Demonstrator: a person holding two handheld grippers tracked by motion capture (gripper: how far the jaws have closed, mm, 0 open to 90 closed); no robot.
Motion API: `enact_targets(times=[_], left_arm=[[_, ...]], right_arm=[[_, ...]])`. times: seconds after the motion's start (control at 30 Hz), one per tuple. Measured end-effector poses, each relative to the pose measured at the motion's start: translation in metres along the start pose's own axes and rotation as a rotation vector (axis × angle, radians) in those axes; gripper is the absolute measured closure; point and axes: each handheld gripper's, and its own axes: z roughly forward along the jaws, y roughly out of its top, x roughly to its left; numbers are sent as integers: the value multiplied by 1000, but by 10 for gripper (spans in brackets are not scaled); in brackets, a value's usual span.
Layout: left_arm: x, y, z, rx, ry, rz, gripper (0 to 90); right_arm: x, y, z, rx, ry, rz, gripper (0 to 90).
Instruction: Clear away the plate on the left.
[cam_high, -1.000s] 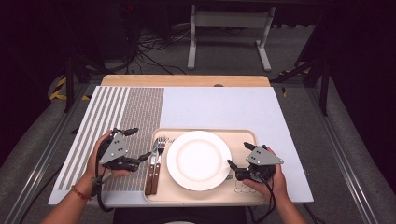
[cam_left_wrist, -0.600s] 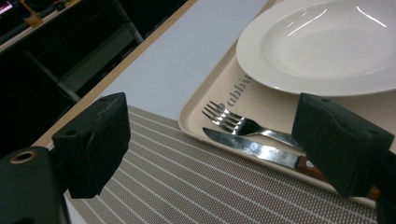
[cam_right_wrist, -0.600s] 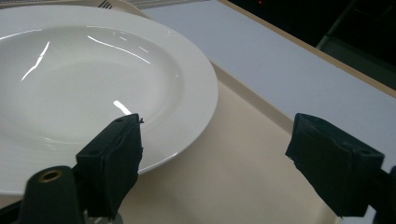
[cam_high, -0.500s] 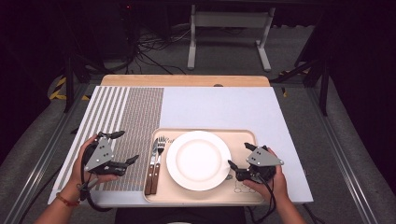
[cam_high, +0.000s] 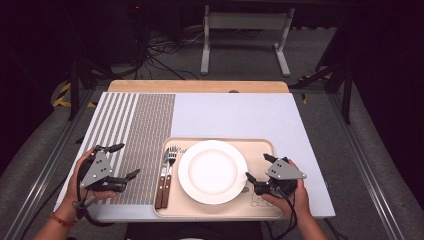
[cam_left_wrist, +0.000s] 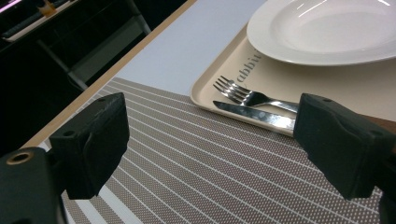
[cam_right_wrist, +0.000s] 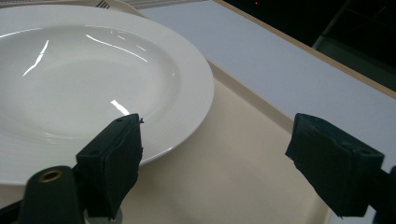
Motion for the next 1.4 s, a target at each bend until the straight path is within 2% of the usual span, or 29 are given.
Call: enact_targets(times=[0.23, 0.6, 0.7, 0.8, 1.0, 1.07, 1.1, 1.23, 1.27, 1.4], left_arm=[[-1, -4, -1, 1, 6, -1, 110], [-1, -15, -5, 6, 7, -43, 73], [-1, -23, -7, 0, -16, -91, 64], [-5, -28, -8, 0, -1, -122, 50], [-10, -28, -8, -6, -7, -128, 39], [-11, -28, -8, 6, -10, -115, 40], [-13, -30, -9, 7, -20, -129, 40], [-16, -30, -10, 26, -9, -113, 37], [-17, -30, -10, 13, -8, -128, 37], [-19, -28, -11, 10, -2, -112, 37]], right_arm=[[-2, -2, -2, -5, -4, 13, 173], [-3, -6, -5, 0, -10, 33, 149], [-3, -7, -6, -1, -11, 33, 149], [-2, -7, -7, -3, -12, 39, 149], [1, -6, -5, 4, -2, 24, 148], [0, -7, -4, 4, -1, 24, 149], [0, -7, -4, 3, -1, 26, 149], [-3, -8, -5, 1, 0, 31, 149], [-3, -8, -5, -1, -2, 33, 149], [-3, -7, -5, -5, 1, 20, 149]])
